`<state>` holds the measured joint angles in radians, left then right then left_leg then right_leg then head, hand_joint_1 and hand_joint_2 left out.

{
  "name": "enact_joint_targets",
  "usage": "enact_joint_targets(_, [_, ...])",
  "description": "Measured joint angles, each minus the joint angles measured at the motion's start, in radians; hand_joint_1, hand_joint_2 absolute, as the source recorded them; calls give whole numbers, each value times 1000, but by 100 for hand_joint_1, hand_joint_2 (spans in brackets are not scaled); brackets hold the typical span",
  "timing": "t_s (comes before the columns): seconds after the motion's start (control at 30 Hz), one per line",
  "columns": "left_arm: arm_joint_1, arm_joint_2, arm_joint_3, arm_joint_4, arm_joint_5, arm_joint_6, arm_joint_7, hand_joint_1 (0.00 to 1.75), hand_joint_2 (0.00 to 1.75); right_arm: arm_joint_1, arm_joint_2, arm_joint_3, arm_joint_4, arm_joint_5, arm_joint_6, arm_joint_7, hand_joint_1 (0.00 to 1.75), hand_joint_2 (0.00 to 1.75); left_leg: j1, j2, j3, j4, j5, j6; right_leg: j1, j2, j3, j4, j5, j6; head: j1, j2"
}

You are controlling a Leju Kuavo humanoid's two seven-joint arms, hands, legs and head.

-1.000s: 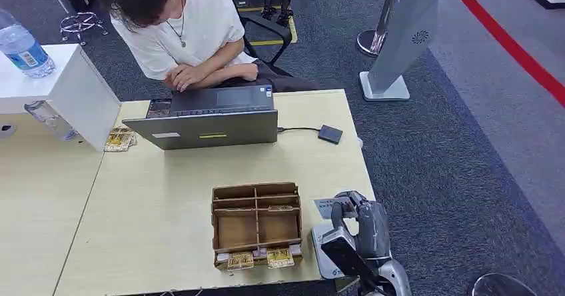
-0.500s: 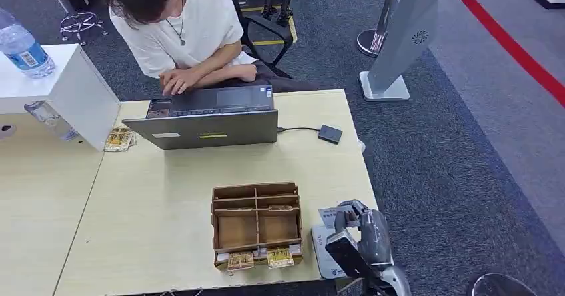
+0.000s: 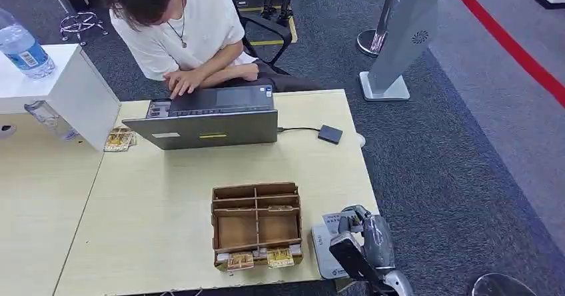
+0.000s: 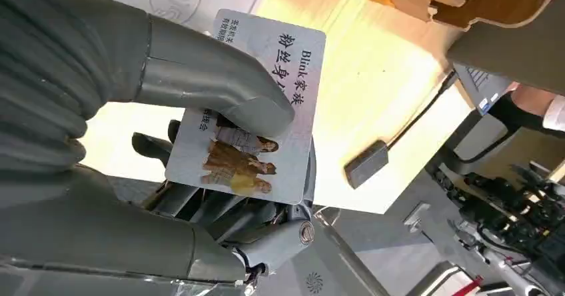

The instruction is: Pass the card to the sensor for recognition and then transmit it.

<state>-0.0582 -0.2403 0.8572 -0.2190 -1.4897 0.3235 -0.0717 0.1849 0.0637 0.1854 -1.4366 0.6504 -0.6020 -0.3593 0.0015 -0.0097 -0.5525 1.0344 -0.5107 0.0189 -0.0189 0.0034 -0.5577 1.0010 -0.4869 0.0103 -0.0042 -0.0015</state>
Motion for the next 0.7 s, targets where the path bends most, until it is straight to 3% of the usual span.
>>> enact_joint_targets(0.7, [0,3,14,0,0,0,0,0,0,14,0,-25,35,0,59,15,175,175,0,0,0,0,0,0,0,0,0,0,0,0,0,0])
